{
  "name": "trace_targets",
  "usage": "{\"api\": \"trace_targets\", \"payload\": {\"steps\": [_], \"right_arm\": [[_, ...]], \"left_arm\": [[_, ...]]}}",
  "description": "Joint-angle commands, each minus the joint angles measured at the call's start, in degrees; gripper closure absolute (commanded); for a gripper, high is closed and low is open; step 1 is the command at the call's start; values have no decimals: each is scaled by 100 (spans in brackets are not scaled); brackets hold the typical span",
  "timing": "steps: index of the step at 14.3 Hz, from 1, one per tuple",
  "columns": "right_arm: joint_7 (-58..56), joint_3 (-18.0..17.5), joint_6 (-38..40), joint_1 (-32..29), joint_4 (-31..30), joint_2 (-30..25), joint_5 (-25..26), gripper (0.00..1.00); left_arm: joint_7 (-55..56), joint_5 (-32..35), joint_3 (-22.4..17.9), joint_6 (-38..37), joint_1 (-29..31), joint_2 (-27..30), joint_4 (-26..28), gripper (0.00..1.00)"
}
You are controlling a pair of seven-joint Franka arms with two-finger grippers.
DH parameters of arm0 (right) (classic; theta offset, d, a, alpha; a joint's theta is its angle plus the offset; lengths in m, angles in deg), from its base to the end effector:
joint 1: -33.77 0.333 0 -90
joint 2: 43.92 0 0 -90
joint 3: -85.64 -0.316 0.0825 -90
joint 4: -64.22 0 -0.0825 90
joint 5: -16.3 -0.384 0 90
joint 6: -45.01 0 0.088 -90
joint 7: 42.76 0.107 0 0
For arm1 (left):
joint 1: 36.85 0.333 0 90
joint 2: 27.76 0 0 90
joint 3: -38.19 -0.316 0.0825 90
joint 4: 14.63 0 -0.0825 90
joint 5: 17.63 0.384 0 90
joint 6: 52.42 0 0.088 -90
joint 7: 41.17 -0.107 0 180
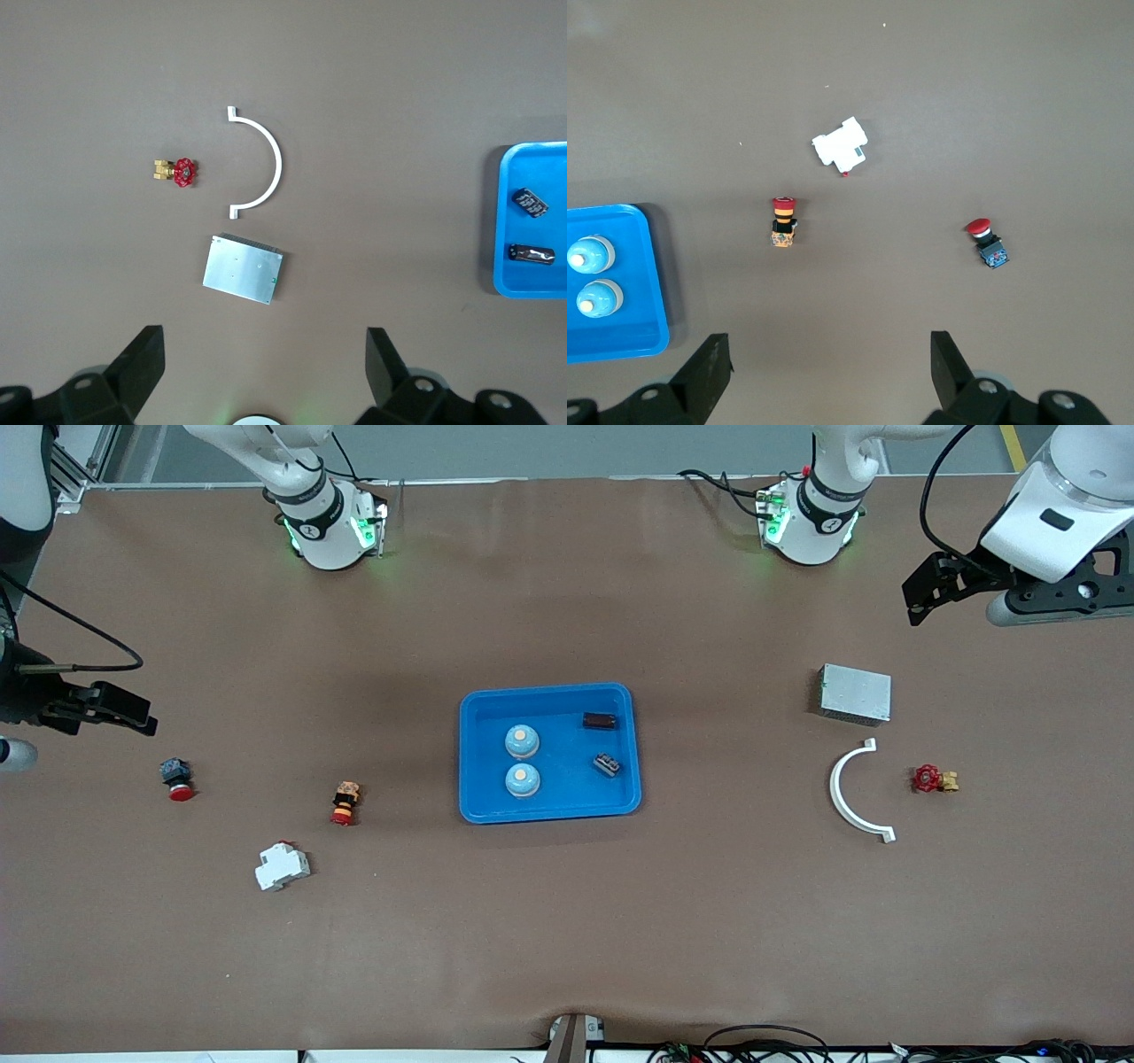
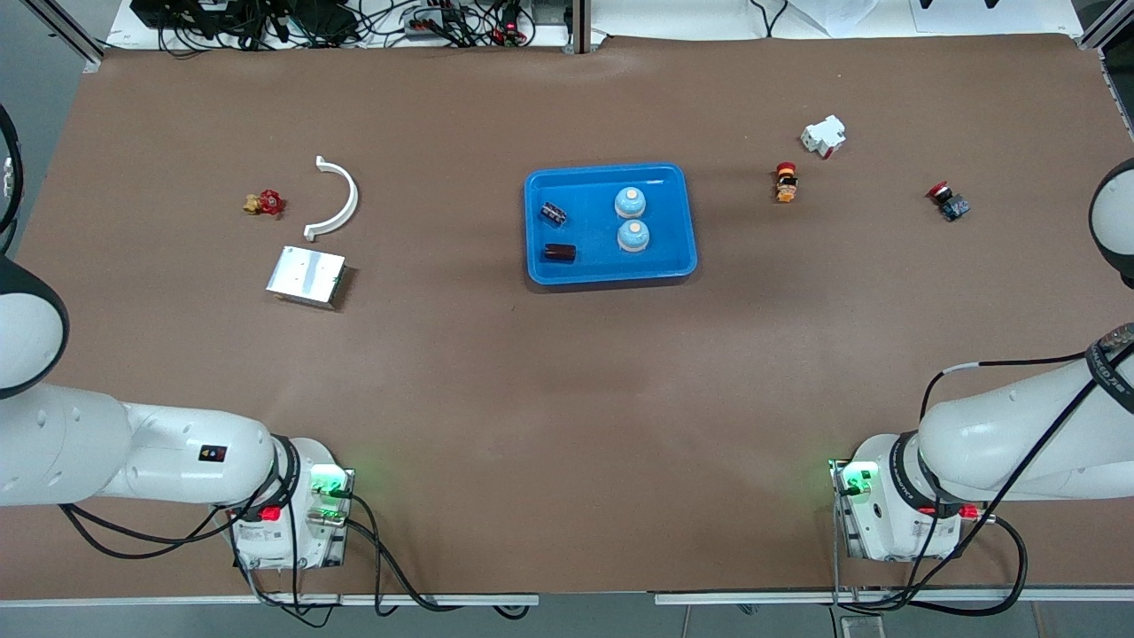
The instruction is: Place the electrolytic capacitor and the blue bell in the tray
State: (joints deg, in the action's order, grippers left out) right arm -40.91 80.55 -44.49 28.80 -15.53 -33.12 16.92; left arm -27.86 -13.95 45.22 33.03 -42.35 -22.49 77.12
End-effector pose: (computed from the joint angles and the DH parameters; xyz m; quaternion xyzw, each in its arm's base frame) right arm 0.6109 -0.0053 0.5986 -0.9998 0.0158 0.0088 0.0028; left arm 0.5061 -0.1084 0.6525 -0.9992 -0.0094 0.0007 0.0388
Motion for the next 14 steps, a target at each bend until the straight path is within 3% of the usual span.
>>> {"api": "trace_targets", "payload": {"steps": [1,14], "right_arm": [[61,0,-269,-40,-743,-579,-70,0],[237,-27,-182,136,-797,-878,-70,0]], "left_arm": [[-39,-244,-18,-125,67,52,-35,0],[269,-148,-79,-503,181,0,-254,0]]}}
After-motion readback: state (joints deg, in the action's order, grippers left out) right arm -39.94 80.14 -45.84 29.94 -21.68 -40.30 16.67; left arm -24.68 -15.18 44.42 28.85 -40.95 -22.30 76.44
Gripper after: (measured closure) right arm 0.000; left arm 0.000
